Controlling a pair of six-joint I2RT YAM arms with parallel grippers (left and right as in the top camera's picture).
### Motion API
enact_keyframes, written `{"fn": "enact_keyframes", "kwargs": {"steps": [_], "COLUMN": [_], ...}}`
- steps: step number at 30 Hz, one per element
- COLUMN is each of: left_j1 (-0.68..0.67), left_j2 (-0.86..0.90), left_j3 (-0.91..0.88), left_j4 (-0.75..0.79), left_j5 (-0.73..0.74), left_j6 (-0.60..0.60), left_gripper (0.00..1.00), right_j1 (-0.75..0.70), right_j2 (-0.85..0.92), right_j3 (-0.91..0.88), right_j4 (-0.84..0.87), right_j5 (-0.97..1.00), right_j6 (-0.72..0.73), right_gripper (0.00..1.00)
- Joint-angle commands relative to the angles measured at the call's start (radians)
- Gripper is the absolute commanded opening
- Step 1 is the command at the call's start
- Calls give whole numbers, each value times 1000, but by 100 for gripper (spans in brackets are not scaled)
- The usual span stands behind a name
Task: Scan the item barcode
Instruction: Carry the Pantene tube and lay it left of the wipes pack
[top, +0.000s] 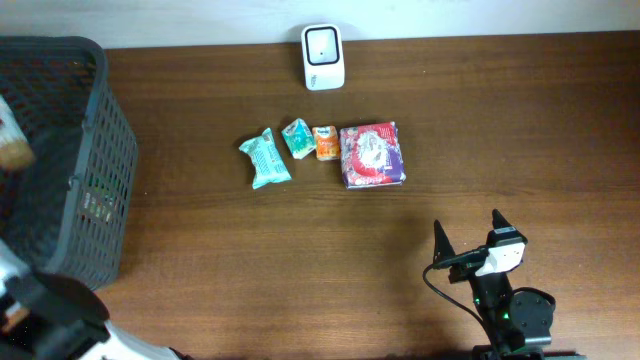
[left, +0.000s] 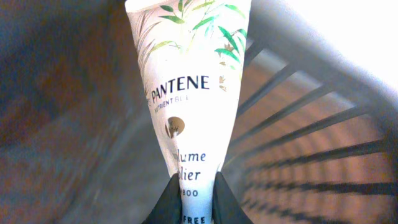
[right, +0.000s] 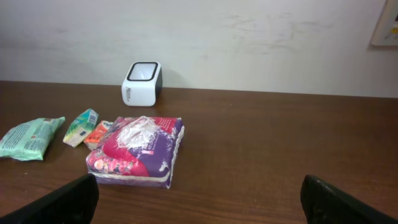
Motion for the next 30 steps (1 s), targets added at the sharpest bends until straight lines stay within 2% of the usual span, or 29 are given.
{"fn": "enact_keyframes", "kwargs": {"steps": [1, 3, 6, 11, 17, 21, 26, 30], "left_j1": [-2, -5, -50, -260, -587, -744, -853, -880], "left_j2": [-169, -246, -312, -313, -207, -82, 74, 192], "left_j3": [130, 142, 142, 138, 108, 108, 108, 108], "left_j4": [26, 60, 64, -23, -208, -274, -279, -302], "left_j5": [238, 338, 386, 357, -53, -240, -492, -559], "left_j6": [-141, -217, -355, -368, -360, -360, -361, -361], "left_gripper": [0, 0, 0, 0, 0, 0, 0, 0], "right_j1": [-6, -6, -6, -6, -6, -6, -6, -6], "right_j2": [-6, -6, -6, -6, -6, -6, -6, -6], "right_j3": [-9, -9, -9, -9, -9, -9, -9, -9], "right_j4": [0, 0, 0, 0, 0, 0, 0, 0], "right_j5": [-6, -6, -6, -6, -6, -6, -6, -6], "right_j6": [-6, -6, -6, -6, -6, -6, -6, -6], "right_gripper": [99, 99, 99, 99, 99, 99, 98, 99]}}
